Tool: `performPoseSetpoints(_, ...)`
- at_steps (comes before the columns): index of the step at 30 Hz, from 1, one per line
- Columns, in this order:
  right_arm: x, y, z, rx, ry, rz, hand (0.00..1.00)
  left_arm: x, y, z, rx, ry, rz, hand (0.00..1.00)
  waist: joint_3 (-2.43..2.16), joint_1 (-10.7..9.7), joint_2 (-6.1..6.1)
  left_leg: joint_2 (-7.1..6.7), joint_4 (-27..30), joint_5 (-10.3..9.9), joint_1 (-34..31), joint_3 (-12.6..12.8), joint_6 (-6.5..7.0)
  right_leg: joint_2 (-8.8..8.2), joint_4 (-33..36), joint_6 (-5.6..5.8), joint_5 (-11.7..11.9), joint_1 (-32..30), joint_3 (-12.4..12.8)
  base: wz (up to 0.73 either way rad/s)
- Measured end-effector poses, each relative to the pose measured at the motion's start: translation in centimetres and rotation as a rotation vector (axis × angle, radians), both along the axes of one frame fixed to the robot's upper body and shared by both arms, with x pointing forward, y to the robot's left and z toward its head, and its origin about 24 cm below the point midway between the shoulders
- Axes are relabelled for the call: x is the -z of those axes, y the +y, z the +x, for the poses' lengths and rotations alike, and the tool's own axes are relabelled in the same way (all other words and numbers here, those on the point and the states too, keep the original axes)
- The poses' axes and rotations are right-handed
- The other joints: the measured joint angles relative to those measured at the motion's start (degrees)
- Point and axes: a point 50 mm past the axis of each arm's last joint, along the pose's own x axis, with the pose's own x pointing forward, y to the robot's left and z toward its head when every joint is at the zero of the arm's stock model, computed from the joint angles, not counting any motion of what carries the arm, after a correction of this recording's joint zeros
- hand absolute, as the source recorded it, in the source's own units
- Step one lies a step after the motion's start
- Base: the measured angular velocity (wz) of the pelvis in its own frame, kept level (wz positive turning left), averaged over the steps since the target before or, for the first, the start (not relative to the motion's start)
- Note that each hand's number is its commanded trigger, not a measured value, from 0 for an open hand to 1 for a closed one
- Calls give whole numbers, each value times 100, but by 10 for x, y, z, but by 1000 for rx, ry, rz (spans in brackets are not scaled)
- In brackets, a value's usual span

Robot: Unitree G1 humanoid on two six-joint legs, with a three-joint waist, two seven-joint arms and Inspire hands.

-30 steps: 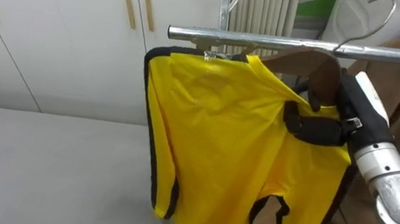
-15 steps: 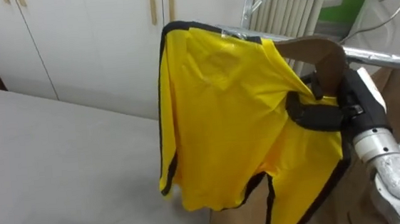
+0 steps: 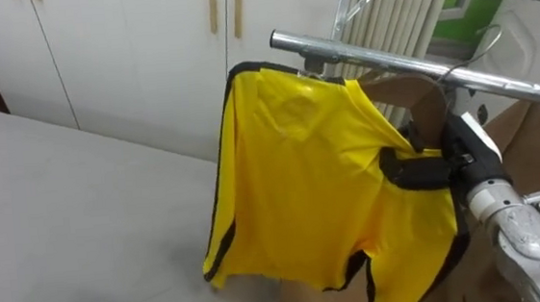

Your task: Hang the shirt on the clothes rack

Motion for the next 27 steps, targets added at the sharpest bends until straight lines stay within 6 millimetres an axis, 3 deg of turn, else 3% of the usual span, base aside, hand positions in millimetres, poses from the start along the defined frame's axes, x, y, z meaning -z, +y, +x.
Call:
performPoseSetpoints(6, 7, -10, 0, 17, 45, -12, 100, 0, 2, 0, 13, 4, -1, 0, 1, 64, 2, 6, 0, 8, -1, -32, -8, 1, 0, -15, -13, 7, -28, 2)
performPoseSetpoints(16, 35, -23, -2, 66, 176, 75, 100, -1, 4, 1, 11, 3, 3, 0, 21, 100, 33, 0, 40, 10, -93, -123, -9, -29, 7, -16, -13, -25, -109, 4)
performPoseSetpoints(27, 36, -25, 1, 50, 196, 78, 100, -16, 1, 13, 46, -59, -1, 0, 33, 91, 59, 4, 56, 10, -105, -195, -9, -42, 3, -24, -20, -9, -160, 2)
